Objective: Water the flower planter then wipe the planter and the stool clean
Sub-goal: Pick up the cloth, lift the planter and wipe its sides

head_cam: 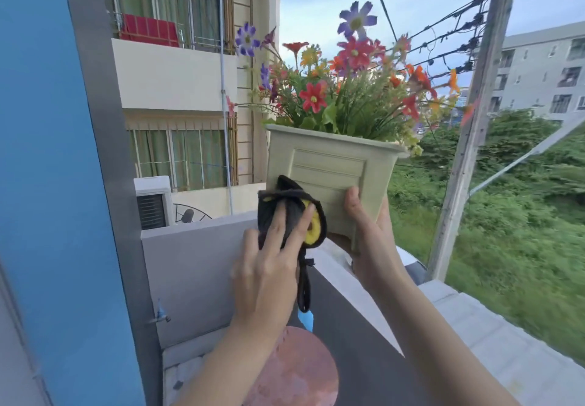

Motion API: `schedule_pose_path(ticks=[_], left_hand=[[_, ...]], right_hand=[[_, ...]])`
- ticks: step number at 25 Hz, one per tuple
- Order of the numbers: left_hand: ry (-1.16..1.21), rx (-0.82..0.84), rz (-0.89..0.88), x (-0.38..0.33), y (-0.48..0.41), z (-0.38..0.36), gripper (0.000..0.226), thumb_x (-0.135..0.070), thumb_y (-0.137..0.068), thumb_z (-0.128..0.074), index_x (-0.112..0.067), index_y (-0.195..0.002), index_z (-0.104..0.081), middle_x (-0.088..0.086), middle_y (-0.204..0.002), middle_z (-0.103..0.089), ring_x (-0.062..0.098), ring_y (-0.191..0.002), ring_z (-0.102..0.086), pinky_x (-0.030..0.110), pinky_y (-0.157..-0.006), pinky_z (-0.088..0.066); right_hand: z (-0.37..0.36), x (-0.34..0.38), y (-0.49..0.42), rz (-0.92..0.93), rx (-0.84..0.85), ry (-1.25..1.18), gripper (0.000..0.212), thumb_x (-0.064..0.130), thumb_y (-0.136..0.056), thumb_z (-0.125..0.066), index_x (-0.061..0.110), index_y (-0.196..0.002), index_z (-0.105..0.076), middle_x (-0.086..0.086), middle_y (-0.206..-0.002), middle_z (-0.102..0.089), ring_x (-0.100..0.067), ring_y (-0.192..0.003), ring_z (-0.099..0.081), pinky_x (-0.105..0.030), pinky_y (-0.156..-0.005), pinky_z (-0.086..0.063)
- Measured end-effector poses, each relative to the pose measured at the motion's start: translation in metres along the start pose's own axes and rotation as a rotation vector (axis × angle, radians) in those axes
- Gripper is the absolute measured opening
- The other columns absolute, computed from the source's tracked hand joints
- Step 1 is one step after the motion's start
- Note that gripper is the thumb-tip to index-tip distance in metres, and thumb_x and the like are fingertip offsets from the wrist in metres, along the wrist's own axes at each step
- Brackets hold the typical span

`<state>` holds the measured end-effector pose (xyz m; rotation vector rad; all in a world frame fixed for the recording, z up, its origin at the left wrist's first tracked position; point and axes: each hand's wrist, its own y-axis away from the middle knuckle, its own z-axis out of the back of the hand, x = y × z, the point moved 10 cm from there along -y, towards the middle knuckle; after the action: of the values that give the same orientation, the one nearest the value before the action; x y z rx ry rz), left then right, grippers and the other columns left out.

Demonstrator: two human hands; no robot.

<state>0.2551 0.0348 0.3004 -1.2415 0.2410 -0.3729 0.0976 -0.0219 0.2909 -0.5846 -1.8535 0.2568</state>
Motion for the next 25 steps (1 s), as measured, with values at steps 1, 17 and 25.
schedule_pose_path(ticks=[1,17,25], left_hand=[[-0.007,0.046,-0.021,-0.007,0.009,-0.011,0.072,0.012,-0.085,-0.020,-0.034,-0.133,-0.049,0.000,-0.122,-0.065,0.021,-0.062,-0.045,0.026,-0.042,-0.040],[0.237,0.165,0.276,-0.020,0.014,-0.133,0.054,0.004,-0.079,-0.054,-0.020,-0.128,-0.051,0.013,-0.100,-0.071,0.027,-0.063,-0.061,0.026,-0.048,-0.046],[0.962,0.508,0.745,-0.037,-0.036,-0.233,0.018,-0.043,-0.089,-0.051,-0.028,-0.082,-0.058,-0.015,-0.071,-0.059,-0.002,-0.063,-0.055,0.000,-0.056,-0.037]], right_hand=[[0.005,0.000,-0.004,-0.004,-0.003,-0.001,0.085,0.043,-0.080,-0.069,0.036,-0.150,-0.022,0.001,-0.138,-0.057,-0.014,-0.109,-0.067,-0.042,-0.088,-0.058],[0.103,-0.023,-0.097,0.014,0.047,0.051,0.086,0.041,-0.081,-0.069,0.042,-0.150,-0.017,0.003,-0.144,-0.049,-0.017,-0.119,-0.060,-0.037,-0.079,-0.060],[0.154,-0.065,-0.130,-0.031,0.071,0.070,0.082,0.039,-0.085,-0.068,0.037,-0.151,-0.018,0.003,-0.144,-0.049,-0.010,-0.116,-0.061,-0.033,-0.077,-0.060]])
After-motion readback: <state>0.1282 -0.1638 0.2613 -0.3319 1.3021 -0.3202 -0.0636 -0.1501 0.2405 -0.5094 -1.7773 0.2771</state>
